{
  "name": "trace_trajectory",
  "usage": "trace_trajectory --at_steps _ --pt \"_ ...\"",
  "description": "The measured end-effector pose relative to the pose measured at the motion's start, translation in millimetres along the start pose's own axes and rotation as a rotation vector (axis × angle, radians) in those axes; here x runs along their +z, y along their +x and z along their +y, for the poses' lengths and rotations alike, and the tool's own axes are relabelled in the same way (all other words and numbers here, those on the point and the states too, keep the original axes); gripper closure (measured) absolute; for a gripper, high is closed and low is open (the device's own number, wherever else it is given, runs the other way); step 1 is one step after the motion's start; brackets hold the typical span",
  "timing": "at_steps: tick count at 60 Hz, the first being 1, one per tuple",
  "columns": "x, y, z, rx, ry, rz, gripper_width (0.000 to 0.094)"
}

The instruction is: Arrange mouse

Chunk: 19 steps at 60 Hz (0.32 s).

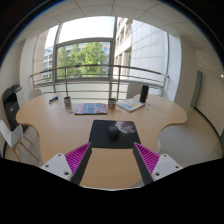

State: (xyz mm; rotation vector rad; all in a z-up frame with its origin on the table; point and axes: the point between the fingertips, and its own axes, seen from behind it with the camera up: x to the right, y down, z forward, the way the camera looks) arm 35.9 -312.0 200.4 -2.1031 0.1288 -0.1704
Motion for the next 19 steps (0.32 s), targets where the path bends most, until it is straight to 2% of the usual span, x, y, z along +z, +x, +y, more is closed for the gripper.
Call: trace_trajectory --at_steps 9,19 --pt "-35 3 18 -0.015 -0.01 0.017 0.009" --pt "-44 -3 24 -0.008 -0.012 0.011 0.0091"
